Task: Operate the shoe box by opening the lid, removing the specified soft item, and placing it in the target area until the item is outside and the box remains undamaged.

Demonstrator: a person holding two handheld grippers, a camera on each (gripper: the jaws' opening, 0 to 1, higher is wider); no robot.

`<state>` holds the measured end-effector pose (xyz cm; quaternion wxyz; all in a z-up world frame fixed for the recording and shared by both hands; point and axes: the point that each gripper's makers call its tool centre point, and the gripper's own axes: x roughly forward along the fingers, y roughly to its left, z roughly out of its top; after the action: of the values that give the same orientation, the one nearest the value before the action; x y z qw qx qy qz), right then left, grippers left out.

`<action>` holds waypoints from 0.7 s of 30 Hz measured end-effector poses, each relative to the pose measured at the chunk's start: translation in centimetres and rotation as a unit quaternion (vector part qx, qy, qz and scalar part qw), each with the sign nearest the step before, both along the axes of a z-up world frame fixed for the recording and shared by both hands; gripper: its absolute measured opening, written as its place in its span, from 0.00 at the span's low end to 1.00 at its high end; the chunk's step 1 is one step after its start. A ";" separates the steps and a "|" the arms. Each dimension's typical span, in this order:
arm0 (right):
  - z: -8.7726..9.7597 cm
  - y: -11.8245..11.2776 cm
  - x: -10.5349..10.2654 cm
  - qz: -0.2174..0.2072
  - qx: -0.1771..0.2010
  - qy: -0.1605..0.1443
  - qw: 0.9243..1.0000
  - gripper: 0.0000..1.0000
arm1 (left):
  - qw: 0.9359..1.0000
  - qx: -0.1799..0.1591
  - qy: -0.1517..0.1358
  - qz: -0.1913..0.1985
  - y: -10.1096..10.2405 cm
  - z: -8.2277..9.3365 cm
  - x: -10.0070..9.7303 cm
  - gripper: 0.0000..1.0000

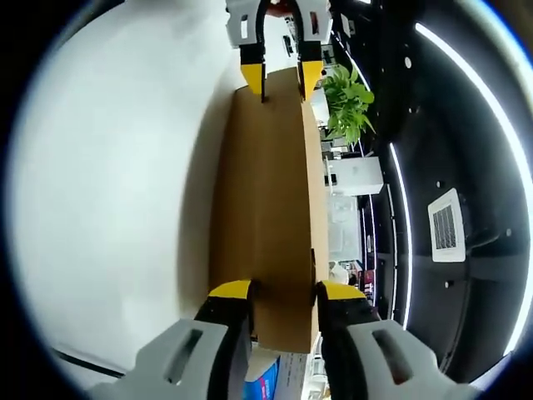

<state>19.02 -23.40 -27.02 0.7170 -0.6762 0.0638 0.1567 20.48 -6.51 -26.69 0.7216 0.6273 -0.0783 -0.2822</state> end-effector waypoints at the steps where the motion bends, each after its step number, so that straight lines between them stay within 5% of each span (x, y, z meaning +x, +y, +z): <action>1: 0.0 0.0 0.0 0.001 0.000 0.000 1.000 0.29 | 1.000 -0.018 0.017 -0.003 0.0 0.0 -0.2 0.28; 4: 0.0 0.0 0.0 0.002 0.001 0.002 1.000 0.29 | 0.995 -0.069 0.065 -0.012 0.0 0.4 -0.8 0.37; 6: 0.0 0.0 0.0 0.001 0.004 0.001 1.000 0.29 | 0.982 -0.134 0.132 -0.003 0.5 0.6 -1.4 0.47; 9: 0.0 0.0 0.0 -0.001 0.009 -0.001 1.000 0.30 | 0.963 -0.187 0.196 -0.002 1.1 0.9 -2.4 0.51; 12: 0.0 -0.2 0.1 -0.003 0.011 -0.003 1.000 0.30 | 0.953 -0.209 0.217 -0.002 2.0 1.5 -3.1 0.51; 15: 0.0 -0.1 0.1 -0.005 0.013 -0.003 1.000 0.30 | 0.927 -0.271 0.261 0.002 2.8 2.6 -4.6 0.57; 17: 0.0 -0.1 0.1 -0.006 0.015 -0.003 1.000 0.30 | 0.916 -0.292 0.275 -0.001 3.0 3.2 -5.3 0.65; 19: 0.0 -0.1 0.1 -0.007 0.016 -0.002 1.000 0.30 | 0.901 -0.308 0.305 -0.007 3.3 3.4 -6.5 0.69; 20: 0.0 -0.1 0.0 -0.008 0.019 -0.001 1.000 0.30 | 0.888 -0.323 0.328 -0.001 3.6 3.5 -7.3 0.71; 21: 0.0 0.0 0.0 -0.009 0.021 -0.002 1.000 0.30 | 0.884 -0.325 0.336 -0.001 3.7 3.5 -7.6 0.74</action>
<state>19.03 -23.44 -27.02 0.7322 -0.6609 0.0653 0.1507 12.93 -2.85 -23.21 0.8678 0.2249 0.0805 -0.4357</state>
